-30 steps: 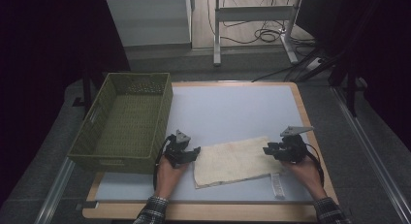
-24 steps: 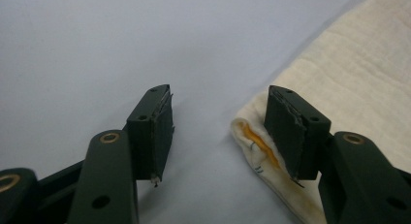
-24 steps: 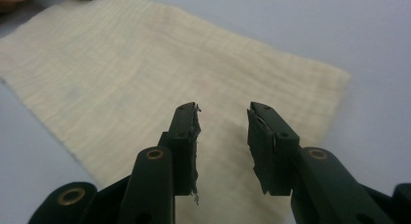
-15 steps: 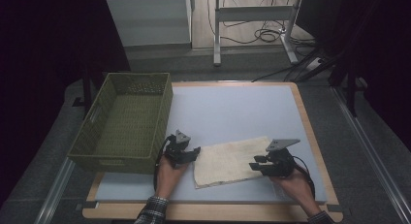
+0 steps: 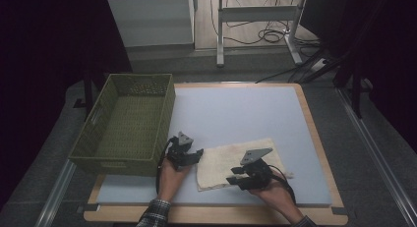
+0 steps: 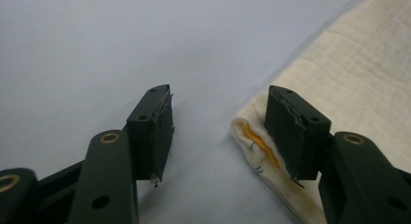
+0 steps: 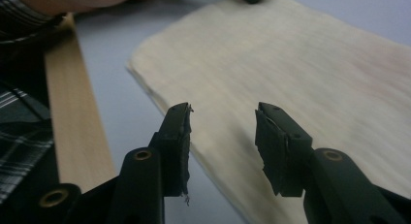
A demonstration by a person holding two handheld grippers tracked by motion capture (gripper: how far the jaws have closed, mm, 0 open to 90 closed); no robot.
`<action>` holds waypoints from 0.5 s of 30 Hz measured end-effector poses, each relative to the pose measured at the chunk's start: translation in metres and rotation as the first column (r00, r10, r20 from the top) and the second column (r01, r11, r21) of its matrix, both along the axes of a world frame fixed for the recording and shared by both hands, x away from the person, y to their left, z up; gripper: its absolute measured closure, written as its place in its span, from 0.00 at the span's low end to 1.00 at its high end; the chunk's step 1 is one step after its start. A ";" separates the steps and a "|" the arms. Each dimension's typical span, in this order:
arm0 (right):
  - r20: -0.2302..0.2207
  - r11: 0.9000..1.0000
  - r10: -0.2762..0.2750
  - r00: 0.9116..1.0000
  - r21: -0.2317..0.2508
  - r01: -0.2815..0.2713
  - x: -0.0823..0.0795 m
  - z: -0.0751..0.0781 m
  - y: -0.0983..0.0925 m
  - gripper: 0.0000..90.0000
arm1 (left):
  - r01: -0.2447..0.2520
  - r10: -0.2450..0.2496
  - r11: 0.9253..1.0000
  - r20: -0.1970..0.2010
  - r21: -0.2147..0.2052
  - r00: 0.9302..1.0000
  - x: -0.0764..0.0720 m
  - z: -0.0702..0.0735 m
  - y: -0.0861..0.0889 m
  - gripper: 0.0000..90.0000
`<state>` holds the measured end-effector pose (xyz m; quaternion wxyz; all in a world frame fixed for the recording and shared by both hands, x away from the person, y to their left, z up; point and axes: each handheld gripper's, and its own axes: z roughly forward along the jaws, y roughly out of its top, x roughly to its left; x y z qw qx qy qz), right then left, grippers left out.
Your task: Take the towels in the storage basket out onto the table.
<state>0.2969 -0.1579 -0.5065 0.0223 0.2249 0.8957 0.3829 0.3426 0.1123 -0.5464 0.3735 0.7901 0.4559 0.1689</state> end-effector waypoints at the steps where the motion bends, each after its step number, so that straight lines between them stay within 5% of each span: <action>1: -0.005 1.000 0.017 1.000 -0.001 -0.017 -0.001 -0.001 0.006 0.64 | 0.000 0.000 1.000 0.000 0.000 1.000 0.000 0.000 0.000 0.48; 8: -0.028 0.994 0.109 0.994 -0.002 -0.109 -0.010 -0.007 0.051 0.67 | 0.000 0.000 1.000 0.001 0.000 1.000 0.000 0.000 0.000 0.48; 15: -0.023 0.990 0.141 0.990 -0.025 -0.142 -0.014 -0.016 0.081 0.64 | 0.000 0.000 1.000 0.001 -0.002 1.000 0.000 0.000 0.000 0.48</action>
